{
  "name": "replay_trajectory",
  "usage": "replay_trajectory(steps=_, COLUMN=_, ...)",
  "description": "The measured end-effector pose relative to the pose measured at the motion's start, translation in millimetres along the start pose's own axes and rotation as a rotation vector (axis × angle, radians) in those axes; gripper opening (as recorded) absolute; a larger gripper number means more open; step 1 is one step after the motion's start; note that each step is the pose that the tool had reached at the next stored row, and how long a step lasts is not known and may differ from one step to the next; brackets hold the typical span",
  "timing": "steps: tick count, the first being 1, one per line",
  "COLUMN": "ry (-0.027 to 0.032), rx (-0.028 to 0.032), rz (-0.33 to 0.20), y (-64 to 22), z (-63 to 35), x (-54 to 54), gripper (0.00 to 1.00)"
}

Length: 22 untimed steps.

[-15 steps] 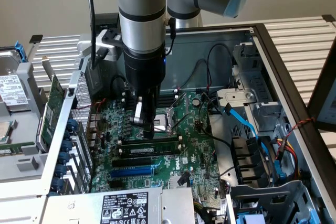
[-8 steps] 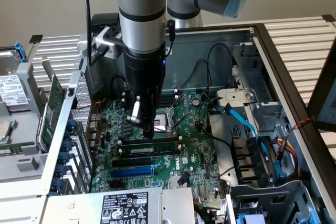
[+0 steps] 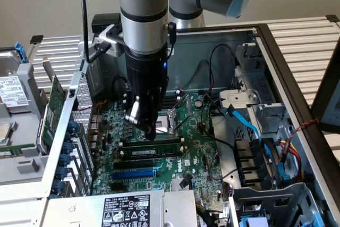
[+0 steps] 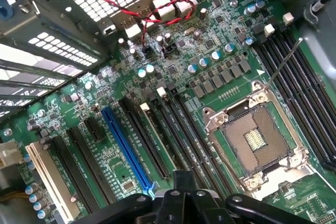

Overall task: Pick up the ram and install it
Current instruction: 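Press down the ram until it locks into place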

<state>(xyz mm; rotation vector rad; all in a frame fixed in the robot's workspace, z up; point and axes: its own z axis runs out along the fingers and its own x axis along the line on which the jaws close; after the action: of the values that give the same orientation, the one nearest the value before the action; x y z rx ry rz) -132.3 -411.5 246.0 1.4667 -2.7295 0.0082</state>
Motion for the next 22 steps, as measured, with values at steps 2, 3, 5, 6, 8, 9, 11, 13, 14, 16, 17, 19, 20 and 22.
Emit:
replay_trajectory(steps=2, ry=-0.0004, rx=-0.0011, rz=0.028, y=0.0, z=0.0, x=0.0, gripper=0.11)
replay_trajectory(steps=3, ry=-0.0006, rx=-0.0016, rz=0.041, y=0.0, z=0.0, x=0.0, gripper=0.11)
replay_trajectory(steps=5, ry=-0.0011, rx=-0.0027, rz=0.068, y=0.0, z=0.0, x=0.0, gripper=0.11)
replay_trajectory(steps=6, ry=-0.0013, rx=-0.0033, rz=0.082, y=0.0, z=0.0, x=0.0, gripper=0.11)
replay_trajectory(steps=8, ry=-0.0016, rx=-0.0044, rz=0.109, y=0.0, z=0.0, x=0.0, gripper=0.11)
replay_trajectory(steps=9, ry=-0.0019, rx=-0.0049, rz=0.122, y=0.0, z=0.0, x=0.0, gripper=0.11)
replay_trajectory(steps=11, ry=-0.0025, rx=-0.0065, rz=0.164, y=0.0, z=0.1, x=0.0, gripper=0.11)
replay_trajectory(steps=13, ry=-0.0031, rx=-0.0083, rz=0.213, y=0.0, z=0.1, x=0.0, gripper=0.11)
replay_trajectory(steps=14, ry=-0.0032, rx=-0.0087, rz=0.226, y=0.0, z=0.2, x=0.0, gripper=0.11)
replay_trajectory(steps=16, ry=-0.0036, rx=-0.0097, rz=0.255, y=0.0, z=0.2, x=0.0, gripper=0.11)
replay_trajectory(steps=17, ry=-0.0037, rx=-0.0102, rz=0.268, y=0.0, z=0.2, x=0.0, gripper=0.11)
replay_trajectory(steps=19, ry=-0.0041, rx=-0.0111, rz=0.294, y=0.0, z=0.3, x=0.0, gripper=0.11)
replay_trajectory(steps=20, ry=-0.0043, rx=-0.0115, rz=0.306, y=0.0, z=0.3, x=0.0, gripper=0.11)
replay_trajectory(steps=22, ry=-0.0046, rx=-0.0123, rz=0.331, y=0.0, z=0.3, x=0.0, gripper=0.11)
